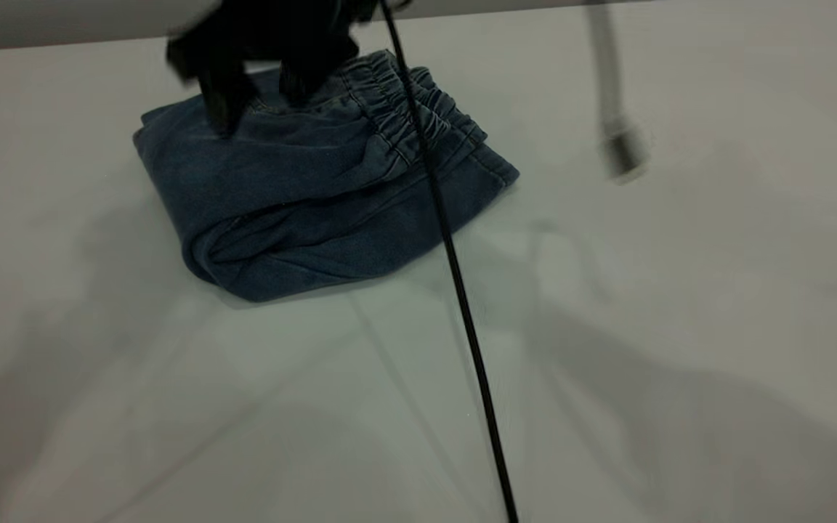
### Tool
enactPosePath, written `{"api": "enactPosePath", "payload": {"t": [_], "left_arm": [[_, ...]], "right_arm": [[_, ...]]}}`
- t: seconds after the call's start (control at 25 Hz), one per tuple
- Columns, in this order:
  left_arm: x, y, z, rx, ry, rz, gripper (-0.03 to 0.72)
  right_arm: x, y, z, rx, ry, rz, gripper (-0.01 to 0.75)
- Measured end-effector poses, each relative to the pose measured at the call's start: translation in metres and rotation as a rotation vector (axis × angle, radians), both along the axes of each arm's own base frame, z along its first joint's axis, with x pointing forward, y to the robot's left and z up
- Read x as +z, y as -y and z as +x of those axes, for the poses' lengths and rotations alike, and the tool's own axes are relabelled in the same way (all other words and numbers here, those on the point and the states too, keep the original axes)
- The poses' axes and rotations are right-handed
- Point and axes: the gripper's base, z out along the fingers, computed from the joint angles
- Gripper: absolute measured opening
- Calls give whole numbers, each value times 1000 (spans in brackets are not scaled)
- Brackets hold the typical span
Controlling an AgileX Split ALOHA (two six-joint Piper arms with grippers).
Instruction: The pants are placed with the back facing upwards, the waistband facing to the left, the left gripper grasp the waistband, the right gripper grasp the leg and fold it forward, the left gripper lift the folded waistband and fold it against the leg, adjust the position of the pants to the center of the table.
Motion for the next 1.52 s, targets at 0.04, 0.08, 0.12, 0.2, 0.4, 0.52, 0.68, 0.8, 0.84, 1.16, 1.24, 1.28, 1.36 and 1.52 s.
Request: {"api": "enactPosePath", "payload": {"t": [0.04, 0.08, 0.12, 0.2, 0.4, 0.52, 0.68, 0.8, 0.84, 1.16, 1.24, 1.28, 1.36, 1.52], "left_arm": [[0, 0, 0, -2, 0, 0, 580], [0, 0, 0, -6, 1, -1, 580], [0, 1, -1, -8, 2, -1, 580], [0, 1, -1, -9, 2, -2, 580], [1, 3, -2, -34, 6, -6, 580], [1, 4, -2, -46, 8, -8, 580], [1, 3, -2, -42, 7, -7, 580], [1, 3, -2, -42, 7, -7, 578], [1, 3, -2, -42, 7, -7, 576], [1, 3, -2, -41, 7, -8, 572], [1, 3, -2, -41, 7, -8, 572], [1, 3, -2, -41, 6, -9, 572], [1, 3, -2, -41, 7, -9, 572], [1, 3, -2, -41, 7, -9, 572]], "right_arm": [[-9, -2, 0, -12, 5, -26, 483], [-15, 0, 2, -26, 14, -56, 483], [-23, 1, 4, -41, 22, -85, 483], [-35, 5, 9, -68, 36, -135, 483], [-51, 9, 10, -129, 5, -183, 483], [-52, 12, 8, -194, -45, -196, 479], [-54, 21, 3, -290, -119, -271, 461], [-56, 27, -2, -379, -184, -324, 450], [-56, 29, -4, -411, -209, -342, 448], [-58, 36, -18, -691, -404, -380, 447], [-58, 34, -21, -709, -449, -356, 446], [-58, 32, -22, -712, -476, -338, 446], [-58, 27, -26, -716, -527, -299, 445], [-53, 22, -26, -713, -547, -279, 445]]}}
